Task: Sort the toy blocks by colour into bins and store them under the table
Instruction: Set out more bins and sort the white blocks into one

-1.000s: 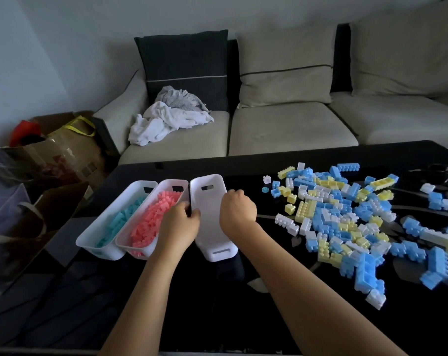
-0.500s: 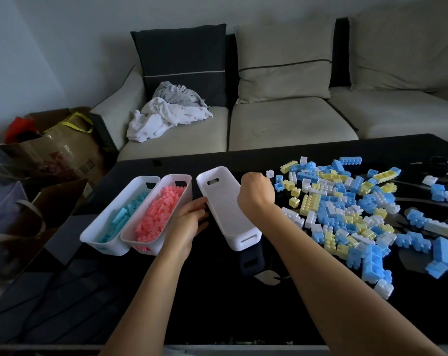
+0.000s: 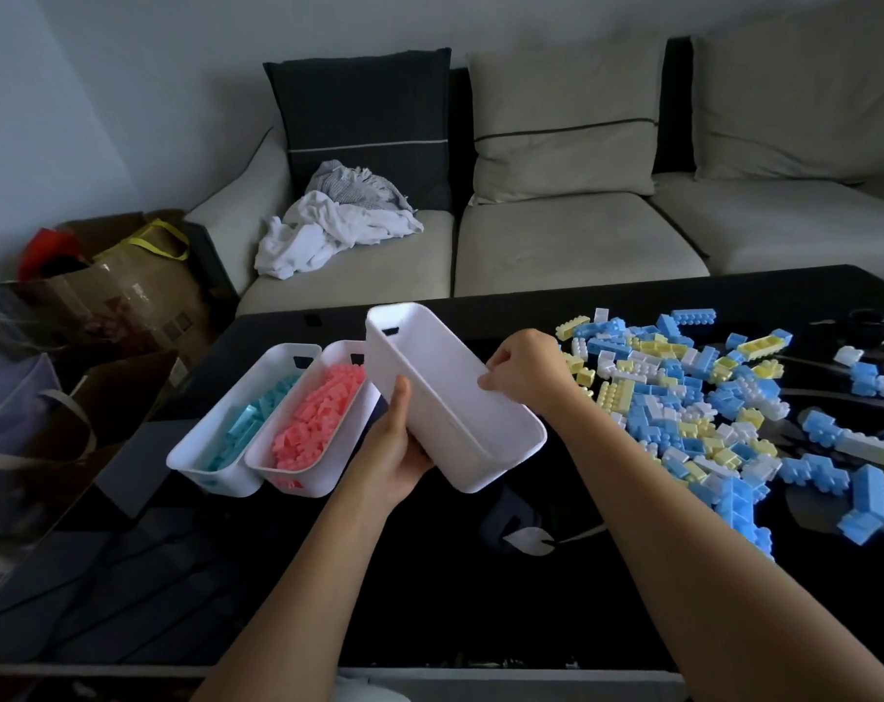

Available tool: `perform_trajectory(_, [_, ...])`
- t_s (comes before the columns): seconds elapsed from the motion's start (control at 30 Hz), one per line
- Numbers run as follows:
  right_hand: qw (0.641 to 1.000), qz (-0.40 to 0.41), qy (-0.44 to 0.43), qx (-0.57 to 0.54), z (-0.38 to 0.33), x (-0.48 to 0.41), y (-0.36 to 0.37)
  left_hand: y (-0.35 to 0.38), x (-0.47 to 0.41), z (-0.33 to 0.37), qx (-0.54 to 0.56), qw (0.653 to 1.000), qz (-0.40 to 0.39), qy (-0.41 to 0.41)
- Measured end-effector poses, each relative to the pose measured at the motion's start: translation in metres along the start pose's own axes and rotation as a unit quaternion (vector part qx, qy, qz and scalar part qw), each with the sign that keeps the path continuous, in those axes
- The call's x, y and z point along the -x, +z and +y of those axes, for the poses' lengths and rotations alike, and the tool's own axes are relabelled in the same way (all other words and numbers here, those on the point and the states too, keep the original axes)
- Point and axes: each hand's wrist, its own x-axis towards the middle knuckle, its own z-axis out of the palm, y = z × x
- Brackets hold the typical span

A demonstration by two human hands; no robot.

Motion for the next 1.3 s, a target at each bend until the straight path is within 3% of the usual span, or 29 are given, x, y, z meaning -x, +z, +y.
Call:
perform_trajectory(0.17, [0.992, -0.025, 0.015, -0.122, 0.006, 0.005, -0.010, 0.008, 0.004, 0.000, -0.007, 0.997, -0.059, 0.049])
perform_trajectory(0.33, [0.972, -0.073, 0.050, -0.219, 0.007, 0.005, -0.016, 0.019, 0.007, 0.003, -0.028, 0.997, -0.026, 0.065])
perform_trajectory(0.77, [0.981, -0.131, 0.023, -0.139, 0.017, 0.014, -0.018, 0.021, 0.008, 0.008, -0.074, 0.997, -0.017, 0.022])
perform_trajectory(0.9, [0.989, -0.058, -0.062, -0.125, 0.024, 0.022, -0.018, 0.020, 0.006, 0.007, -0.092, 0.995, 0.002, 0.030])
perform_trajectory(1.03, [0.956, -0.116, -0.110, -0.245, 0.014, 0.042, -0.019, 0.021, 0.004, 0.006, -0.154, 0.986, 0.029, 0.059])
perform_trajectory(1.13, [0.953, -0.113, -0.136, -0.245, 0.011, 0.047, -0.023, 0.024, 0.005, 0.005, -0.154, 0.984, 0.044, 0.082])
perform_trajectory(1.3, [0.978, 0.030, -0.133, -0.157, 0.015, 0.045, -0.017, 0.038, 0.006, -0.005, -0.089, 0.994, 0.044, 0.050])
